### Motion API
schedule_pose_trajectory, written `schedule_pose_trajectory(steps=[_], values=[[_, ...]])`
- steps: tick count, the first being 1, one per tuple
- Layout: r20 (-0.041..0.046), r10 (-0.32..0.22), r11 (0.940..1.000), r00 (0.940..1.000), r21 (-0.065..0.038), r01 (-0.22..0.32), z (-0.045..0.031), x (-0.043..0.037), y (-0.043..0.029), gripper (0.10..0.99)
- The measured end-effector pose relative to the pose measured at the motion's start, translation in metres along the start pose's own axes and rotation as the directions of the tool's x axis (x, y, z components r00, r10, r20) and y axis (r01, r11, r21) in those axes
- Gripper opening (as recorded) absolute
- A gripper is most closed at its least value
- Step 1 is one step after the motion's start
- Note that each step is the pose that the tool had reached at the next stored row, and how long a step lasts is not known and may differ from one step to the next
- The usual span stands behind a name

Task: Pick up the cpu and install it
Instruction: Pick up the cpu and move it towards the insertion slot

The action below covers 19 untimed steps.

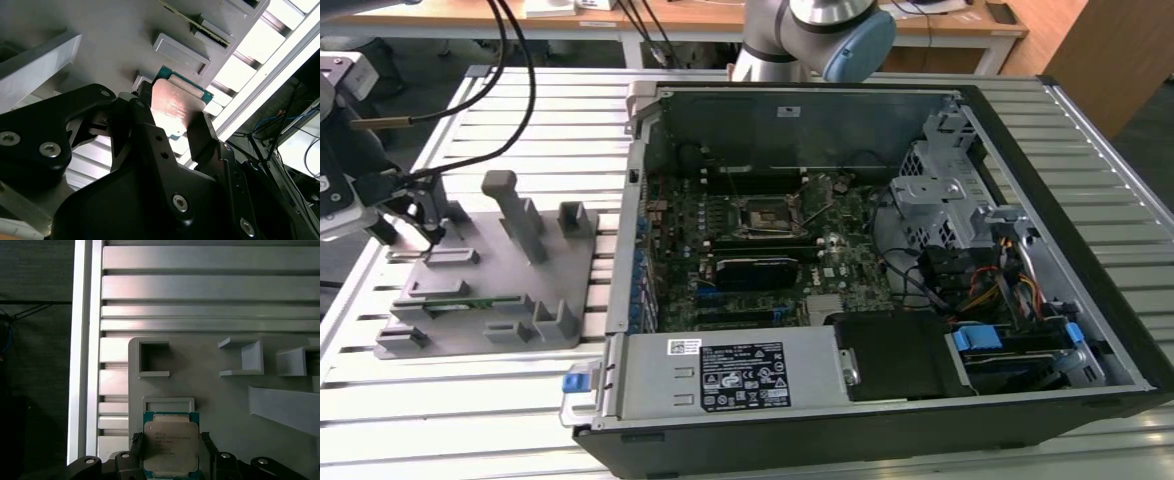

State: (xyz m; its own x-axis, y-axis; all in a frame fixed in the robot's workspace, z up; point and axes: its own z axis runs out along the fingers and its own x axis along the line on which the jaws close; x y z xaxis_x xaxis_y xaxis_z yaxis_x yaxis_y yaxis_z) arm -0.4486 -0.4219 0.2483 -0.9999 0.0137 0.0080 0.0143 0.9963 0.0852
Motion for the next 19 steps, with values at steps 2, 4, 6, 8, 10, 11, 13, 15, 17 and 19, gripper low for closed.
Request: schedule_pose_trajectory(steps=[2,4,6,8,10,11,13,15,17,19], values=[[-0.0001,0.0,1.0,1.0,0.0,0.0,-0.0006,0.0,0.0001,0.525],[0.0,0.0,1.0,1.0,0.0,0.0,-0.001,0.0,0.0001,0.525],[0.0,0.0,1.0,1.0,0.0,0.0,-0.0016,0.0,0.0001,0.525],[0.0,0.0,1.0,1.0,0.0,0.0,-0.002,0.0,0.0002,0.525],[-0.0001,0.0,1.0,1.0,0.0,0.0,-0.0025,0.0,0.0002,0.525],[0.0,0.0,1.0,1.0,0.0,0.0,-0.0026,0.0,0.0002,0.525],[-0.0001,0.0,1.0,1.0,0.0,0.0,-0.0043,0.0001,0.0004,0.525],[-0.0001,0.0,1.0,1.0,0.0,0.0,-0.0046,0.0001,0.0004,0.525],[-0.0001,0.0,1.0,1.0,0.0,0.0,-0.0049,0.0001,0.0004,0.525],[0.0,0.0,1.0,1.0,0.0,0.0,-0.005,0.0001,0.0004,0.525]])
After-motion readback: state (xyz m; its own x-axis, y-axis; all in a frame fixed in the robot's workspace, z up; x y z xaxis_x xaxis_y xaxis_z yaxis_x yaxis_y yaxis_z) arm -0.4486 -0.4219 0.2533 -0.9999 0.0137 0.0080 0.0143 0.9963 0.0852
